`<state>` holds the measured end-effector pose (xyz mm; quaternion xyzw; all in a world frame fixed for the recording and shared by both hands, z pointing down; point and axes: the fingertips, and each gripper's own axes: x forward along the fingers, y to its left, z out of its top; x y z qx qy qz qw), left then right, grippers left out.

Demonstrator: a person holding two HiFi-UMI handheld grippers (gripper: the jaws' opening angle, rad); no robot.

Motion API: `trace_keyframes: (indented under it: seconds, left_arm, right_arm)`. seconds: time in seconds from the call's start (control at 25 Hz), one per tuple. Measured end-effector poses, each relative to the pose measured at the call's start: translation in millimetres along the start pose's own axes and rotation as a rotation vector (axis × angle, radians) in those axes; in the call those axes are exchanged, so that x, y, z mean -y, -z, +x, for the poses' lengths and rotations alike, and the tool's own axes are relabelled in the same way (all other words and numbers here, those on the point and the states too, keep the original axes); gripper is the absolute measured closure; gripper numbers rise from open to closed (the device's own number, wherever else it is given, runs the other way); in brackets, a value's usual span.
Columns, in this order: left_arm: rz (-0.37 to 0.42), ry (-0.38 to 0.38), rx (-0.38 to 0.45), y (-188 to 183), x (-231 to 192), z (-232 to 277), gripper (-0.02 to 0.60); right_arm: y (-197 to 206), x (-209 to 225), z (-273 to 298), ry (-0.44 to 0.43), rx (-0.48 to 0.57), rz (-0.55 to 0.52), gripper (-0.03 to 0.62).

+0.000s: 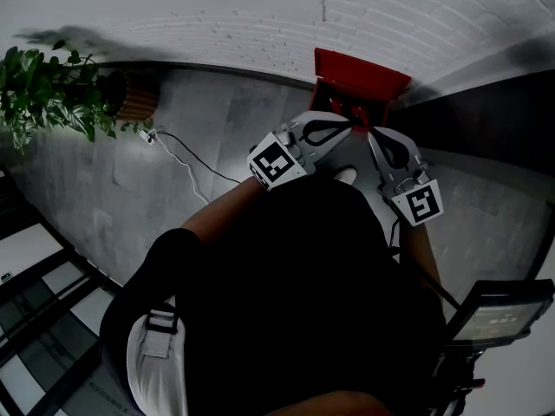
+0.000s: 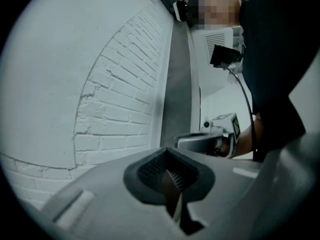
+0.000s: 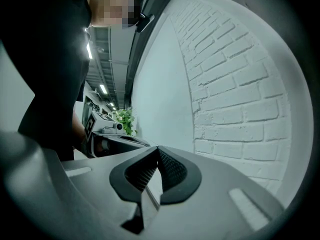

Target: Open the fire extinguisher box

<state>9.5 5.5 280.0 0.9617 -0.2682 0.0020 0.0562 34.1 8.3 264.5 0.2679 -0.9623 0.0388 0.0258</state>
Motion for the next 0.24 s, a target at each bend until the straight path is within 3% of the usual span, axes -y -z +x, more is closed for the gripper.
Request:
trace_keyframes:
  seconds: [0.24]
  left_arm:
    - [0.0, 0.008, 0.005, -2.2, 6.2, -0.7, 0.58]
  right_arm:
    - [1.6, -5.1, -2.6, 0.0, -0.006, 0.002, 0.583]
